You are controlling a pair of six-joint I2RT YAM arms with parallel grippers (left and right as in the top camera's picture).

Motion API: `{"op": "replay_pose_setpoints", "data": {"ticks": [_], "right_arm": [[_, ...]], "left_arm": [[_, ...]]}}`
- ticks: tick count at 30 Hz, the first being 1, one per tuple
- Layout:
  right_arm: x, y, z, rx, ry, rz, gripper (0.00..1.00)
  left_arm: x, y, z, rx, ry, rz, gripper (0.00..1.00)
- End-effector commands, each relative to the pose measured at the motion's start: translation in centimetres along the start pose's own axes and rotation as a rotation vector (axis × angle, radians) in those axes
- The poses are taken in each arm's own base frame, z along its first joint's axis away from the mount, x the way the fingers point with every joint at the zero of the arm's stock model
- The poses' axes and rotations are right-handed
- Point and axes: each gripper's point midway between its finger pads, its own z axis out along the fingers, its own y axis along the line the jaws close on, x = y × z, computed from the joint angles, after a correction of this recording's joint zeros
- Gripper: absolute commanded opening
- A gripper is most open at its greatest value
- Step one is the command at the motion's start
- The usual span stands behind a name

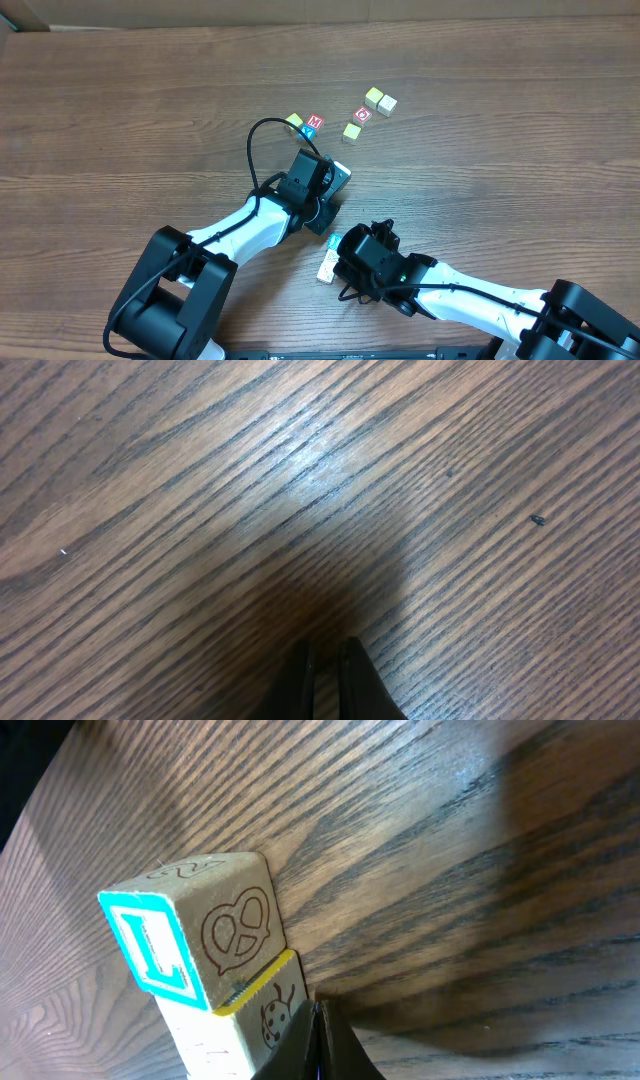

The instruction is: Flip 5 blocks

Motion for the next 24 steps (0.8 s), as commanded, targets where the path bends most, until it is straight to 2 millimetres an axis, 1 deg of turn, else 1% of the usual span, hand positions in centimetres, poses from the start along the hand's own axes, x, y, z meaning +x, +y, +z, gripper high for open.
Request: {"op": "replay_pose_setpoints", "data": {"ticks": [1,24], "right_arm": [[-0.43,-0.53,0.28,0.013,-0.013,-0.006,0.04],[-0.44,-0.43,0.28,0.009,-0.014,-0.024,0.04]], "left_arm": [[3.18,0.56,1.08,-0.017,0.097,-0.034,0.04],[3.15,0.57,1.09,-0.017,0.096,-0.033,0.04]]}}
